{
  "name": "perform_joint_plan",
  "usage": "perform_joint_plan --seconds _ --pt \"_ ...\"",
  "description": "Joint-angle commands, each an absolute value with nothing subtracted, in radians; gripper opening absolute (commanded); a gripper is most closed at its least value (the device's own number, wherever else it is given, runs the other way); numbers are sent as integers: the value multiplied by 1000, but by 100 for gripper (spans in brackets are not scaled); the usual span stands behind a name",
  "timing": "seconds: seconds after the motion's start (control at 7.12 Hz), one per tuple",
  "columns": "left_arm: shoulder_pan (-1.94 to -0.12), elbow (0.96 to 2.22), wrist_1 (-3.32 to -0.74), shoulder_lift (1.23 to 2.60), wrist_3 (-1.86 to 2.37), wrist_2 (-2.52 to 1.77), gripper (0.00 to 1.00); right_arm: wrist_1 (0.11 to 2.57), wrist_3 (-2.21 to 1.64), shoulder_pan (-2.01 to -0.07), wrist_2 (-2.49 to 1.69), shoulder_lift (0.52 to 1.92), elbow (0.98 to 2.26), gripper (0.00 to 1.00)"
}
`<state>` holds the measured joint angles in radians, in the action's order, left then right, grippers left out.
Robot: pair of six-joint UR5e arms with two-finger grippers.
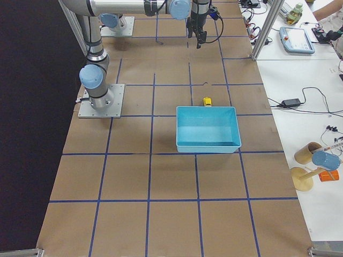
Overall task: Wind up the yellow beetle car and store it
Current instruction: 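Move the right gripper down over the stopped yellow car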
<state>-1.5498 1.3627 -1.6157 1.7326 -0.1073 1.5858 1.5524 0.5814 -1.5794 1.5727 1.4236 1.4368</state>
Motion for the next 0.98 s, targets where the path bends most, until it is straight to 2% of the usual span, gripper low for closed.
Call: perform_joint_plan --seconds 0.0,0.56,0.84 --pt "-1543 1361 -1612 1729 -107 1586 99 1546 980 -1571 1569 1416 1436 100" --pt "-1548 1362 -1612 1738 -107 1583 99 1552 1361 -1412 1563 1384 1437 100" --pt "-1549 1362 -1612 1736 -107 1583 99 1603 1532 -1390 1575 1298 1437 100"
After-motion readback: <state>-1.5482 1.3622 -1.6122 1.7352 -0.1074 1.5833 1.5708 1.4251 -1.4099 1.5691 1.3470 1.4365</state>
